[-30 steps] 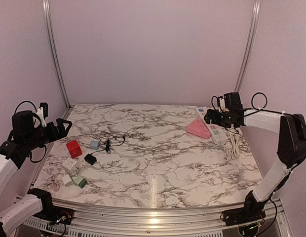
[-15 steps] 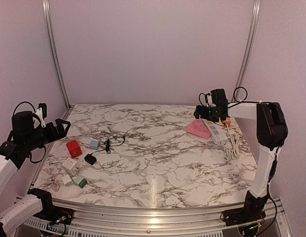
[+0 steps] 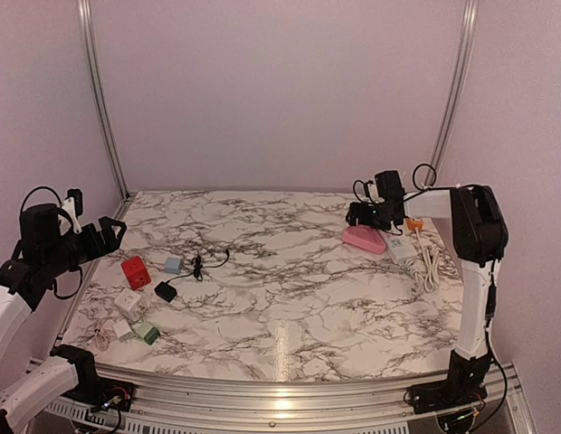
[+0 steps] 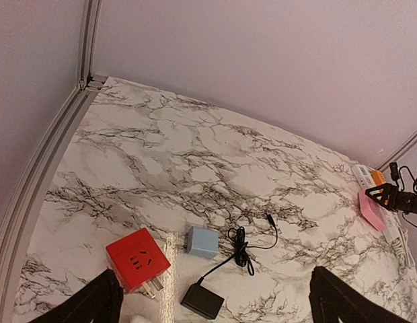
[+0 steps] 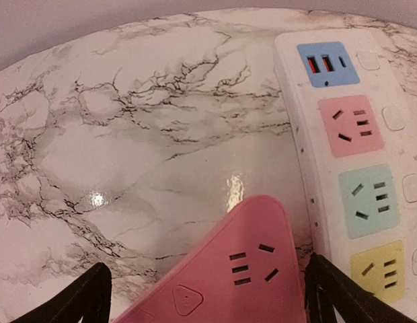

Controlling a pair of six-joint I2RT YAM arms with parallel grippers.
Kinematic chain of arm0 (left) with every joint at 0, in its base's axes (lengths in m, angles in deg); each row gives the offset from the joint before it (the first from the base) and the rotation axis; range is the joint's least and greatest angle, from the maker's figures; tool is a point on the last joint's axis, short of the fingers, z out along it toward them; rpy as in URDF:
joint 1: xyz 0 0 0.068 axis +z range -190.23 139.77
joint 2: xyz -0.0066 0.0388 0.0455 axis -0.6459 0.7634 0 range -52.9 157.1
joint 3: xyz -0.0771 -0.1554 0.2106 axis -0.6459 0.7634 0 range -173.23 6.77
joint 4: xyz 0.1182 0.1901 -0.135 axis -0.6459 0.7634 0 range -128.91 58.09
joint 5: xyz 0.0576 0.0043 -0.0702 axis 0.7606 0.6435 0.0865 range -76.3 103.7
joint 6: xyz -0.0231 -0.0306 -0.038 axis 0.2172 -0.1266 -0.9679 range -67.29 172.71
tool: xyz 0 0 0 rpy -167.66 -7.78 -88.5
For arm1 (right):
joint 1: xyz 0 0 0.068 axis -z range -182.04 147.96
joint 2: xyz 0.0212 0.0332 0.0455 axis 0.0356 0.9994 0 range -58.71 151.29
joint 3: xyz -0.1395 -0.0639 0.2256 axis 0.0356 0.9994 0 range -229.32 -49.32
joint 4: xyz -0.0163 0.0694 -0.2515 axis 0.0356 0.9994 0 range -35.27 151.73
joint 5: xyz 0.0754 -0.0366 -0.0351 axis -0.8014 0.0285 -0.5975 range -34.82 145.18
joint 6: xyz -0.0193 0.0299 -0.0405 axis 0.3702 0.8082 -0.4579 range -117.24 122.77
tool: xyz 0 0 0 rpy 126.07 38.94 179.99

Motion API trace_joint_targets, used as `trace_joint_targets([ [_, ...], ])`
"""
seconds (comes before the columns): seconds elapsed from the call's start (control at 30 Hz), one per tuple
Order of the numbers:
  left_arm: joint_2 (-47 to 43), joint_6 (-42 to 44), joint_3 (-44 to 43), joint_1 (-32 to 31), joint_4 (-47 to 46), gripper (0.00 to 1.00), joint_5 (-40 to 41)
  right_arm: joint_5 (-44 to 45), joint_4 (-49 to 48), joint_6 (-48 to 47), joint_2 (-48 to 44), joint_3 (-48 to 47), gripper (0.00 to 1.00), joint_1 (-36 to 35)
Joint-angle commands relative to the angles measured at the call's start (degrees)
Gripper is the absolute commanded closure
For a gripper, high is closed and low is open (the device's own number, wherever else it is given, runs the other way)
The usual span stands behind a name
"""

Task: Insert the plug
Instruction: Move the socket to the corner of the board.

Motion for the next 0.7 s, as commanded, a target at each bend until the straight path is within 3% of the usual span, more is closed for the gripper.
trace_joint_targets([
  [0.0, -0.51, 0.51, -0.23, 0.37, 0.98, 0.01, -0.48, -2.01, -0.09, -0.85, 2.49, -3.35, 0.05, -0.34],
  [0.4, -2.28, 0.37, 0.13, 0.37, 1.01, 0.01, -0.70, -11.10, -3.91, -1.30, 2.01, 2.66, 0.03, -1.06],
  [0.67, -2.87, 0.29, 0.14, 0.38, 1.08, 0.01, -0.61, -14.12, -1.19, -8.11, 0.64, 3.24, 0.03, -7.55],
])
